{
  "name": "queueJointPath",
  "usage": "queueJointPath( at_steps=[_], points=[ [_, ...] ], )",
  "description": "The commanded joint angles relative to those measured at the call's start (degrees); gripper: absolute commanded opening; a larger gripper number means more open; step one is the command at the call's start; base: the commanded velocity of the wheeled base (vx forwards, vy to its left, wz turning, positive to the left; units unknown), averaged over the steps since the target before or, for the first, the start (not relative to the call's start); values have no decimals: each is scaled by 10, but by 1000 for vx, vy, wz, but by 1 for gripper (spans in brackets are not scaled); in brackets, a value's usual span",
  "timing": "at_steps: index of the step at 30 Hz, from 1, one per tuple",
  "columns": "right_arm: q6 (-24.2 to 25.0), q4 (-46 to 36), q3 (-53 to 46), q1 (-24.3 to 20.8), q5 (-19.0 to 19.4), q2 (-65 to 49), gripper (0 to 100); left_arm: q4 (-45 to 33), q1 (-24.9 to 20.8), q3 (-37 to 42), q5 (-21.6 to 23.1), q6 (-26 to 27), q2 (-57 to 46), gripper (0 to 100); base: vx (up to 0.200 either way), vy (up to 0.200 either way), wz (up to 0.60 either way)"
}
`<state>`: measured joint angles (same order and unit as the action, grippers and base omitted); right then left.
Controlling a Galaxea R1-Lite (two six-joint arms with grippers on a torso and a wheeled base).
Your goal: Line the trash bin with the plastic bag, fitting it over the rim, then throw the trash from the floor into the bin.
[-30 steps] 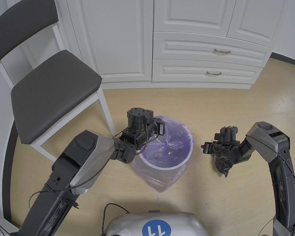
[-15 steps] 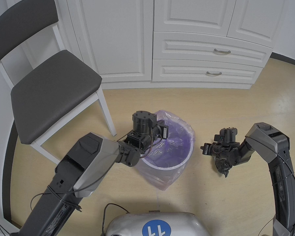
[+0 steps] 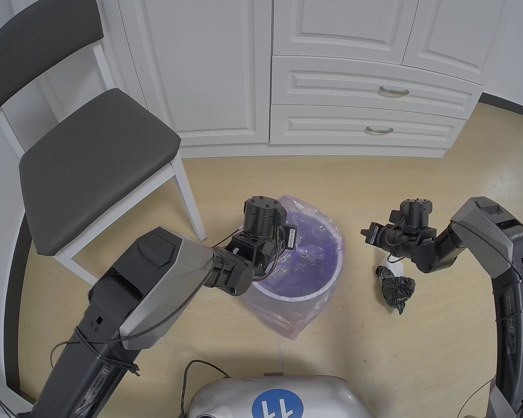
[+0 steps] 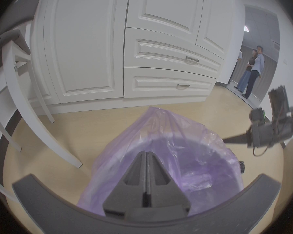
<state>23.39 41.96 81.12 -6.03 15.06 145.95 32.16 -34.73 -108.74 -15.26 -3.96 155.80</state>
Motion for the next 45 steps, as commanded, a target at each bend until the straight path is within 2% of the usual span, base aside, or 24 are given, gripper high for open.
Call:
queueJointPath(
  at_steps=[1, 2, 3, 4, 5, 6, 7, 11, 12, 13, 16, 17, 21, 25, 26, 30, 33, 34, 39, 45],
  points=[
    [19, 2, -38, -2, 9, -109, 0, 64, -15, 192, -12, 1, -144, 0, 0, 0, 0],
    [19, 2, -38, -2, 9, -110, 0, 67, -15, 197, -12, 1, -147, 0, 0, 0, 0],
    [19, 2, -47, -6, 9, -126, 0, 93, -18, 256, -12, 4, -185, 0, 0, 0, 0],
    [18, 2, -50, -7, 9, -130, 0, 96, -18, 266, -12, 4, -191, 0, 0, 0, 0],
    [18, 1, -60, -28, 9, -145, 0, 99, -20, 321, -15, 4, -233, 0, 0, 0, 0],
    [17, 1, -61, -32, 9, -147, 0, 99, -20, 330, -15, 4, -241, 0, 0, 0, 0],
    [17, 2, -57, -53, 4, -152, 0, 106, -20, 382, -18, 2, -282, 0, 0, 0, 0],
    [13, -4, -35, -94, 2, -151, 0, 114, -13, 506, -19, -4, -374, 0, 0, 0, 0],
    [12, -4, -34, -98, 2, -150, 0, 117, -11, 515, -19, -5, -381, 0, 0, 0, 0],
    [1, -4, -30, -107, 2, -145, 0, 130, -3, 565, -18, -10, -415, 0, 0, 0, 0],
    [-29, -2, -25, -113, 4, -134, 0, 155, 17, 644, -21, -10, -464, 0, 0, 0, 0],
    [-34, -3, -25, -115, 4, -133, 100, 164, 25, 670, -21, -10, -480, 0, 0, 0, 0],
    [-37, 2, -25, -130, 5, -135, 100, 204, 52, 743, -19, -10, -512, 0, 0, 0, 0],
    [-41, -6, 3, -148, 5, -124, 100, 291, 85, 829, -17, -10, -526, 0, 0, 0, 0],
    [-44, -6, 16, -151, 5, -114, 0, 316, 92, 847, -18, -10, -526, 0, 0, 0, 0],
    [-59, -15, 62, -157, 5, -76, 0, 421, 112, 915, -17, -4, -521, 0, 0, 0, 0],
    [-64, -20, 68, -158, 5, -70, 0, 437, 112, 925, -17, -3, -519, 0, 0, 0, 0],
    [-90, -32, 106, -157, -2, -37, 0, 483, 109, 957, -17, -3, -512, 0, 0, 0, 0],
    [-106, -34, 157, -151, -30, 14, 0, 541, 113, 984, -17, -3, -499, 0, 0, 0, 0],
    [-109, -31, 164, -151, -32, 20, 0, 556, 115, 996, -17, -7, -492, 0, 0, 0, 0]
  ],
)
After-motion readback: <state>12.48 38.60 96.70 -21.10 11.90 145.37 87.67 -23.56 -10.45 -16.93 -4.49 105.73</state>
